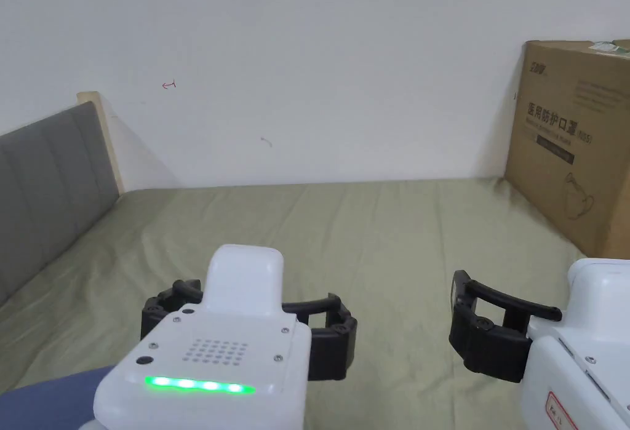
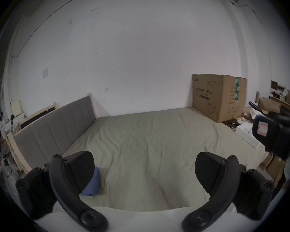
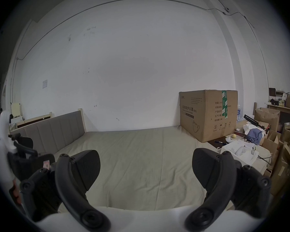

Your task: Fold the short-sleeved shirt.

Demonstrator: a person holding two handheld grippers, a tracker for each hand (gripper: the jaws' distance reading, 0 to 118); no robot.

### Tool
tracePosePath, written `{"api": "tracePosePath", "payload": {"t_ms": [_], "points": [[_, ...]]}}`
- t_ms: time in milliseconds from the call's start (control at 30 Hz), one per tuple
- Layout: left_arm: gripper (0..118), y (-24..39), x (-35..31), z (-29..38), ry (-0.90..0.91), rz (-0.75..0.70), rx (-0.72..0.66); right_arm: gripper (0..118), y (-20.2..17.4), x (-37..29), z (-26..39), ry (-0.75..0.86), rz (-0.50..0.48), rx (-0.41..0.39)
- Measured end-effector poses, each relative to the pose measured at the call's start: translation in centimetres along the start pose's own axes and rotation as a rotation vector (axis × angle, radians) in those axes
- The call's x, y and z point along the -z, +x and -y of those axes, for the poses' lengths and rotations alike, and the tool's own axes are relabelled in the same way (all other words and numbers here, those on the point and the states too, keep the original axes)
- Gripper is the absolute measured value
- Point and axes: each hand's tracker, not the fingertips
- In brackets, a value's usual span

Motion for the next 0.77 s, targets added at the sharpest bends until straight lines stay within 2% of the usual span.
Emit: {"api": "tracePosePath", "payload": {"t_ms": [100,167,300,467,767], "points": [[118,0.1,-0.5,0.2,0.005,0.051,-0.063,112,0.2,0.2,-0.1,-0.008,0.001,0.007],[118,-0.1,-0.6,0.2,0.005,0.056,-0.084,118,0.3,0.5,-0.1,-0.023,-0.008,-0.004],[118,0.0,-0.9,0.4,0.033,-0.062,-0.066,118,0.1,0.6,0.4,-0.025,0.008,-0.038],[117,-1.2,-0.9,0.3,0.048,-0.080,-0.113,118,0.1,0.9,0.5,-0.042,-0.005,-0.010],[117,-1.6,-1.2,0.0,0.061,-0.092,-0.117,118,-0.2,1.1,0.5,-0.045,-0.013,-0.014]]}}
